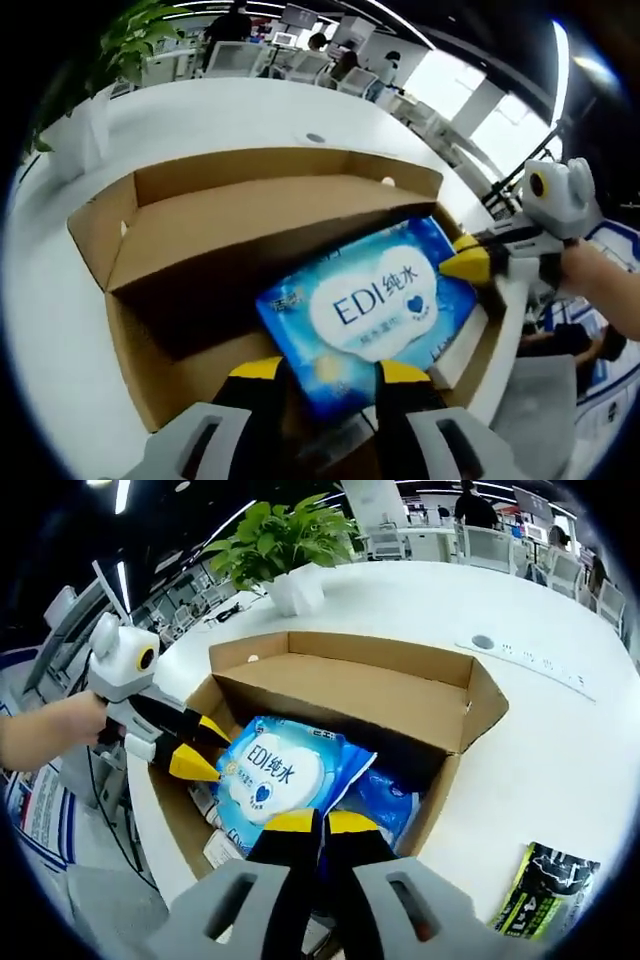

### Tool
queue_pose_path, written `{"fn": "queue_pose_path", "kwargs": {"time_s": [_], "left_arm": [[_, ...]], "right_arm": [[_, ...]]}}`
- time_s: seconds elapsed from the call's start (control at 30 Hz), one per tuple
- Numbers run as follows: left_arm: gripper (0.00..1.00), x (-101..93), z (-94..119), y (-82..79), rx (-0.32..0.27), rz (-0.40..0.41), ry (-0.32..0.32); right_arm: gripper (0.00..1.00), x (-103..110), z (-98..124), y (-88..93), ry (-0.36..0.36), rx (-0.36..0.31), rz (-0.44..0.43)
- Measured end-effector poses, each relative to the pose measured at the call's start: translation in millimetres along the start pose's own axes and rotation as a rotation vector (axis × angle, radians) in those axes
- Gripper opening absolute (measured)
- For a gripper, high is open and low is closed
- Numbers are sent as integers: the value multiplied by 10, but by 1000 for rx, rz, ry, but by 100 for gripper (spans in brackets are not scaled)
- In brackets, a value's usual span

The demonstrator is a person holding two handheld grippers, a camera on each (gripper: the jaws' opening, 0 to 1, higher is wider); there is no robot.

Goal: Operate the shoe box by opening the lid, removing the specified soft item, and placing it in the target area until the item is outside and the box remains undamaged.

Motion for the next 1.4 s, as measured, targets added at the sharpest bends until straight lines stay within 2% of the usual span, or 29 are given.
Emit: {"fn": "queue_pose_path", "kwargs": {"time_s": [0.23, 0.43, 0.73, 0.93, 1.17, 1.4], "left_arm": [[29, 86, -25, -23, 3, 38, -21], [25, 76, -71, 0, 20, 54, -22], [20, 130, -166, 8, 34, 53, -39], [12, 118, -190, -17, 32, 38, -67], [2, 99, -138, -59, 10, -7, -105], [1, 73, 16, -86, -12, -24, -130]], "right_arm": [[0, -25, -11, 23, -6, 8, 7], [0, -53, -32, 47, -13, 10, 11], [0, -64, -50, 73, -18, 7, 3], [0, -57, -52, 70, -16, 3, 5], [0, -44, -32, 72, -8, -2, -4], [0, -17, -17, 23, -8, -10, 2]]}}
Point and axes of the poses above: the point that each gripper's makers call its tool centre point, and the gripper's own axes: z roughly backward along the fingers, x roughly to its left, y roughly out of its underside, the point moved 10 cm from there along z, roughly backward along the fingers, and after that the axes turned 8 degrees about -y, right-handed, at the moved point
